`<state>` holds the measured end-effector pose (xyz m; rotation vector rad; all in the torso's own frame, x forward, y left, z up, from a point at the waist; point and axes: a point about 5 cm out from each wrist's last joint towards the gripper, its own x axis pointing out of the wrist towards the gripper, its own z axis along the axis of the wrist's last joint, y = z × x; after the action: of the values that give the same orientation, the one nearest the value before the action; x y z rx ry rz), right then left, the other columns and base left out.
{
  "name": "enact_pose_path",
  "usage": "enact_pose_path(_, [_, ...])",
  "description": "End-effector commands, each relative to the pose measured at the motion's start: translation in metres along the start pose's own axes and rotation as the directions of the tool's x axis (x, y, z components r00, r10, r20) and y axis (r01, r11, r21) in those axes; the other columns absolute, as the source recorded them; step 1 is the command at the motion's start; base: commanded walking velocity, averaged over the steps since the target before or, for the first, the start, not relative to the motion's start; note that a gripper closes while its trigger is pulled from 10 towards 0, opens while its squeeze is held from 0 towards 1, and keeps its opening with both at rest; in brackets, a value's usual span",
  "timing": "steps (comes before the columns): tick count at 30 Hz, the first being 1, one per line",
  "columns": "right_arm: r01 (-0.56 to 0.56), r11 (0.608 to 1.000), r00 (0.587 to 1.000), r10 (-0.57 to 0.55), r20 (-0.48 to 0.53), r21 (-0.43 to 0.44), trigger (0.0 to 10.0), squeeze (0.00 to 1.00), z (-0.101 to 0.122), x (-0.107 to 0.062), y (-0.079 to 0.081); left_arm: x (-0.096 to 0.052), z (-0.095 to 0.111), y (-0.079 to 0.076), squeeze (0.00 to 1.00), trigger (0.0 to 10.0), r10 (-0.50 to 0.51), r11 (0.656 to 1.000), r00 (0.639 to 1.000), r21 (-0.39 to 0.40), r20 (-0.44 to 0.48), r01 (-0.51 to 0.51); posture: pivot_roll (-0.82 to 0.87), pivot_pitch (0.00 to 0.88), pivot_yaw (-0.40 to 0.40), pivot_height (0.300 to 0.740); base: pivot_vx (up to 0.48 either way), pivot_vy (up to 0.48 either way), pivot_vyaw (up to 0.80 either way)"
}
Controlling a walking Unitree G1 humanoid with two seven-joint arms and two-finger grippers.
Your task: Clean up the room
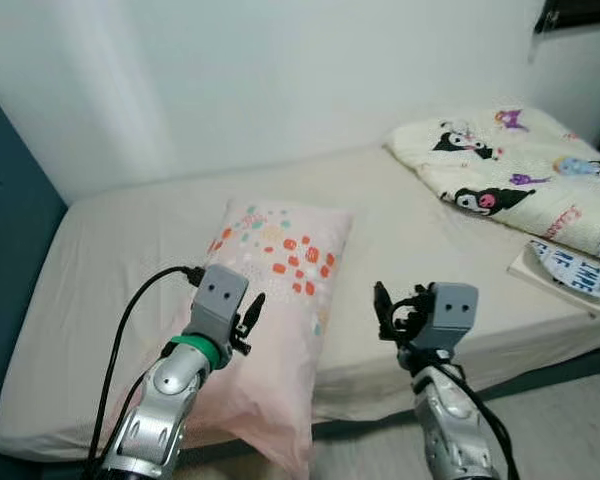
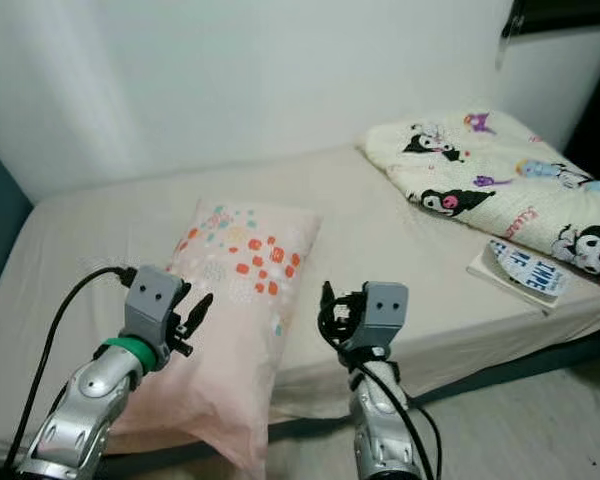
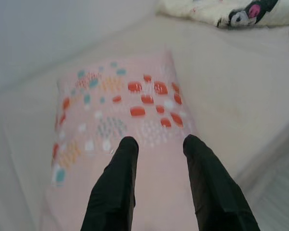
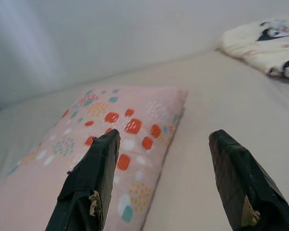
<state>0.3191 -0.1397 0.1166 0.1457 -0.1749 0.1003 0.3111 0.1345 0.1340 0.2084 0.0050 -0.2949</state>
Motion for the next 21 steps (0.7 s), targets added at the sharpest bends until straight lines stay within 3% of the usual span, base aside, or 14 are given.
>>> enact_pose_path(1, [-0.027, 1.0, 0.999, 0.027, -0.021, -0.004, 10.0, 0.0, -0.003, -0.005, 0.005, -0.006, -0.004, 0.007, 0.0, 10.0, 0.029, 1.0, 0.999, -0.009, -0.019, -0.029, -0.11, 0.135, 0.112, 0.738, 0.0, 0.0, 0.0])
enact_pose_path(9, [-0.118, 0.993, 0.992, 0.117, -0.056, -0.013, 10.0, 0.0, -0.004, -0.002, 0.013, -0.01, -0.005, 0.016, 0.0, 10.0, 0.123, 0.992, 0.992, -0.01, -0.02, -0.124, -0.09, 0.15, 0.066, 0.738, 0.0, 0.0, 0.0])
enact_pose_path(21, [-0.107, 0.994, 0.993, 0.107, -0.045, 0.007, 10.0, 0.0, -0.003, -0.001, 0.021, -0.009, -0.002, 0.011, 0.0, 10.0, 0.072, 0.997, 0.997, 0.007, -0.012, -0.072, -0.09, 0.117, 0.099, 0.738, 0.0, 0.0, 0.0])
